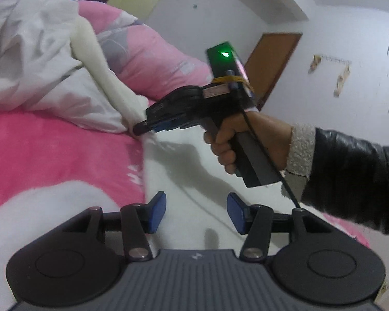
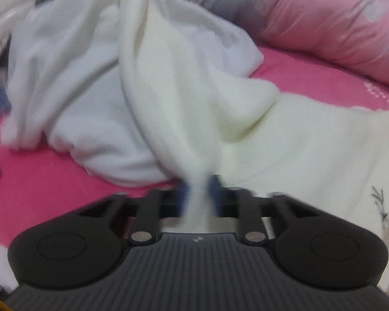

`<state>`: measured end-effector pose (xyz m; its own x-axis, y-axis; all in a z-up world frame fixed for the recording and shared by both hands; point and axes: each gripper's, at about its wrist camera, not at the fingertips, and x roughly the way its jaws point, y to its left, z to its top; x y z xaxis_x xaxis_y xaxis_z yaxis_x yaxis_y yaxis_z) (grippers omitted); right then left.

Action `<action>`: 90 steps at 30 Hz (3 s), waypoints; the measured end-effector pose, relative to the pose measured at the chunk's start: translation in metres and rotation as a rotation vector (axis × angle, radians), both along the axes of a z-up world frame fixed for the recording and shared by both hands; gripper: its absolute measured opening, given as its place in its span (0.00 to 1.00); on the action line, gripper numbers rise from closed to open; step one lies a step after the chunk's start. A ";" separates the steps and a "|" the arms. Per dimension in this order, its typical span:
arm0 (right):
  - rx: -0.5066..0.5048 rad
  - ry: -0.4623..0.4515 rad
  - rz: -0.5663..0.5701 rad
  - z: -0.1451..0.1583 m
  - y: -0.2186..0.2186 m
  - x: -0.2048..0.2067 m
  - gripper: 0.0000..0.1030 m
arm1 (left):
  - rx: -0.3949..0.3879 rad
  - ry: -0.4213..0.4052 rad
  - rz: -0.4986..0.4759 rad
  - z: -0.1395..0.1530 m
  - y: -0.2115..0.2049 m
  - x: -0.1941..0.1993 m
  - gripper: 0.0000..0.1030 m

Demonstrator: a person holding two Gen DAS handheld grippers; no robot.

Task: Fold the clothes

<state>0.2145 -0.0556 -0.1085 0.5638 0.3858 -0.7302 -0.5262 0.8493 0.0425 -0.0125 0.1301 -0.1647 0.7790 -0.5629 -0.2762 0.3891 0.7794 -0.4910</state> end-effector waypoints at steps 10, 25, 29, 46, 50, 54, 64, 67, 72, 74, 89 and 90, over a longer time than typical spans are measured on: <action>0.111 -0.047 0.047 -0.031 0.017 -0.003 0.14 | 0.002 -0.024 -0.014 -0.007 -0.002 -0.004 0.52; 0.100 0.000 -0.003 0.010 -0.057 -0.063 0.22 | 0.032 -0.037 -0.004 -0.007 -0.006 -0.012 0.52; 0.117 -0.017 0.137 -0.002 -0.019 -0.087 0.12 | 0.165 -0.082 0.011 -0.001 -0.023 -0.021 0.56; 0.128 -0.034 -0.501 -0.015 -0.300 -0.180 0.06 | 0.248 0.107 0.003 0.023 -0.039 0.005 0.56; 0.117 -0.068 -0.648 -0.010 -0.368 -0.220 0.02 | 0.292 0.096 -0.008 0.024 -0.042 0.004 0.56; 0.151 -0.147 -0.691 0.009 -0.396 -0.210 0.08 | 0.366 0.080 0.011 0.025 -0.052 0.002 0.58; 0.055 -0.100 -0.446 -0.032 -0.373 -0.182 0.04 | 0.462 0.058 0.009 0.029 -0.062 -0.005 0.58; -0.032 -0.076 -0.615 -0.023 -0.406 -0.224 0.08 | 0.524 0.014 0.012 0.035 -0.065 -0.009 0.58; 0.070 -0.182 -0.567 0.022 -0.380 -0.251 0.12 | 0.582 -0.105 -0.005 0.057 -0.080 -0.020 0.58; 0.148 -0.193 -0.419 0.023 -0.337 -0.241 0.12 | 0.624 -0.140 -0.085 0.056 -0.103 -0.026 0.58; 0.072 -0.054 -0.153 -0.009 -0.297 -0.314 0.07 | 0.648 -0.078 -0.128 0.045 -0.056 -0.075 0.59; 0.067 -0.078 -0.154 -0.002 -0.294 -0.315 0.12 | 0.643 -0.093 -0.128 0.050 -0.059 -0.075 0.59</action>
<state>-0.1007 -0.3499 -0.1104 0.6741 0.3370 -0.6573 -0.3942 0.9167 0.0657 -0.0874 0.0714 -0.1151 0.7538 -0.3975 -0.5232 0.5160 0.8511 0.0969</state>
